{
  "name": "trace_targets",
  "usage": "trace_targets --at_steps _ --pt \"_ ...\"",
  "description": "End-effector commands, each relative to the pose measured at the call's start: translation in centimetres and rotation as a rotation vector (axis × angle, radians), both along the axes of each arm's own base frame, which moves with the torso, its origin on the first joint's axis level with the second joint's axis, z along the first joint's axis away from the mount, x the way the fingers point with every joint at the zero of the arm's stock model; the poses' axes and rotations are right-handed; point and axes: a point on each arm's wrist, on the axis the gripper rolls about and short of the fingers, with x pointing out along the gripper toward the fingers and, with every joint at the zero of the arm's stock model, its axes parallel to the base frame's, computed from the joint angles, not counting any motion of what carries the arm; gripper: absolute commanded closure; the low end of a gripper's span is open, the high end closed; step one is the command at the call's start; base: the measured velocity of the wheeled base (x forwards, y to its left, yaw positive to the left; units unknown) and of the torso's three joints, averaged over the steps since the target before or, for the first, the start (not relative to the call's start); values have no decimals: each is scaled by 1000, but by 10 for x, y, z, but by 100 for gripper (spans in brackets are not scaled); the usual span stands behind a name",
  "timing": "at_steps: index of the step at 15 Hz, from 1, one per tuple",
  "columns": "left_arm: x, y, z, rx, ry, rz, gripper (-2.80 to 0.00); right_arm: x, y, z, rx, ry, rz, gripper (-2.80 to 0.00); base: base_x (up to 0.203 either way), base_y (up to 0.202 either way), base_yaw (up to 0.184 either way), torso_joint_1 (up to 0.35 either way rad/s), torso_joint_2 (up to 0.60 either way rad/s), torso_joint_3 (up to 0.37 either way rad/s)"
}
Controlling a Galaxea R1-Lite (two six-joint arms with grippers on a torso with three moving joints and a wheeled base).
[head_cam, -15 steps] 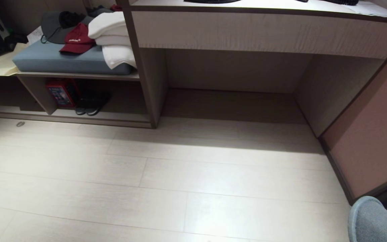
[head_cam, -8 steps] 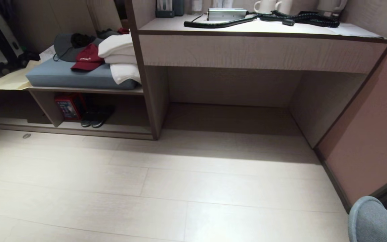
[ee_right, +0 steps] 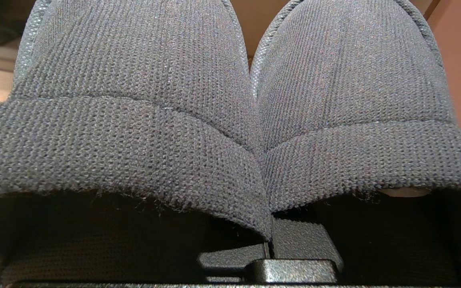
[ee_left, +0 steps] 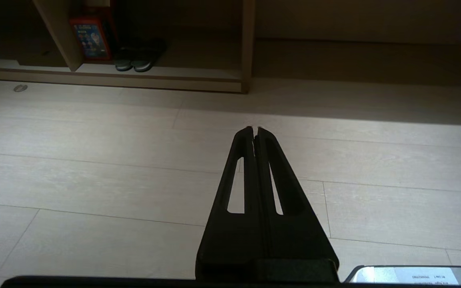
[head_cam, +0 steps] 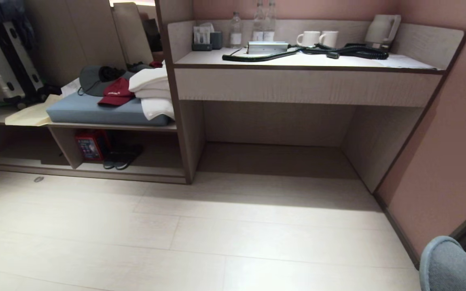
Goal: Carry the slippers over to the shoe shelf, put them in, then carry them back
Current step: Place the slippers into the shoe cabinet
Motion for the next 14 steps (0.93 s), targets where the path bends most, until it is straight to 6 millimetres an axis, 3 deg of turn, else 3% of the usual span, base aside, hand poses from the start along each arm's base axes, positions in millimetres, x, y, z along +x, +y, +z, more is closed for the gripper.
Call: trace_targets --at_steps 1,5,12,14 --pt "0 0 0 1 1 0 0 0 0 0 -1 -2 1 0 0 0 0 -2 -2 193" --pt "0 0 0 4 1 0 0 0 0 0 -1 -2 -1 0 0 0 0 2 1 185" --pt "0 0 0 9 1 -1 0 0 0 0 8 -2 1 0 0 0 0 1 -1 20" --pt "0 0 0 9 1 0 0 0 0 0 8 -2 1 0 -1 135 -3 5 3 3"
